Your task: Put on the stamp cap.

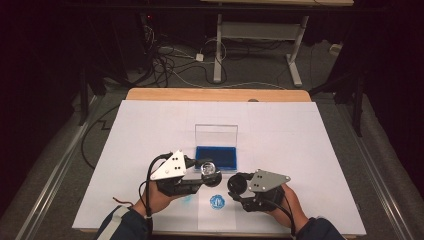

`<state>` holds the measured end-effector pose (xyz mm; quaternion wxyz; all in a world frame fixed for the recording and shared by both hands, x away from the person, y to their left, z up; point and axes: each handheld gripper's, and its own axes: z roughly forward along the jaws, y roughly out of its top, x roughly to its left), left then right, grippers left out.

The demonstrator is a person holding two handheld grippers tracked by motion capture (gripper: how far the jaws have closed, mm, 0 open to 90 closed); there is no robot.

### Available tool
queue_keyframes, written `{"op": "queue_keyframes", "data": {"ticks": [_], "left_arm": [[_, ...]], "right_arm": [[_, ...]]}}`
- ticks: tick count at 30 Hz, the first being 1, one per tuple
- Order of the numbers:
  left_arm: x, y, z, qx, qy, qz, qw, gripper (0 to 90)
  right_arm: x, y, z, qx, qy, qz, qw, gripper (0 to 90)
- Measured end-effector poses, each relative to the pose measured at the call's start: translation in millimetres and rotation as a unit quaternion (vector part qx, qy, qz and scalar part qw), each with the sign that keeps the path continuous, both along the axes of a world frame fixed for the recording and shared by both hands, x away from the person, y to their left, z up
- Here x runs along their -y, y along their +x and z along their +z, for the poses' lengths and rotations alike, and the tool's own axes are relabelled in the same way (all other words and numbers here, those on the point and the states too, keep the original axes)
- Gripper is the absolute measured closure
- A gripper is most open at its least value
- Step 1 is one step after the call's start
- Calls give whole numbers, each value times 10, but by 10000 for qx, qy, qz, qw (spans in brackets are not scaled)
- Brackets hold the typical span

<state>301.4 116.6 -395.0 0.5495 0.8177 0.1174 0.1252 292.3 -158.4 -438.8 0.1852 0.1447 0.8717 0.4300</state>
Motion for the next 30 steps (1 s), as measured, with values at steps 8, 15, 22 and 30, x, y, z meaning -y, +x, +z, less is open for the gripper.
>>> {"op": "queue_keyframes", "data": {"ticks": [8, 15, 22, 30], "left_arm": [[110, 9, -6, -42, -95, -113, 9999, 541], [190, 8, -30, -47, -69, -182, 9998, 540], [237, 7, -65, -69, -41, -216, 9997, 541], [252, 4, -88, -75, -69, -225, 9997, 540]], "right_arm": [[-131, 33, -27, -138, 99, 75, 9998, 382], [-218, 34, -32, -209, 226, 152, 9994, 382], [-248, 32, -28, -294, 382, 152, 9987, 382], [-241, 49, -41, -396, 490, 136, 9979, 382]]}}
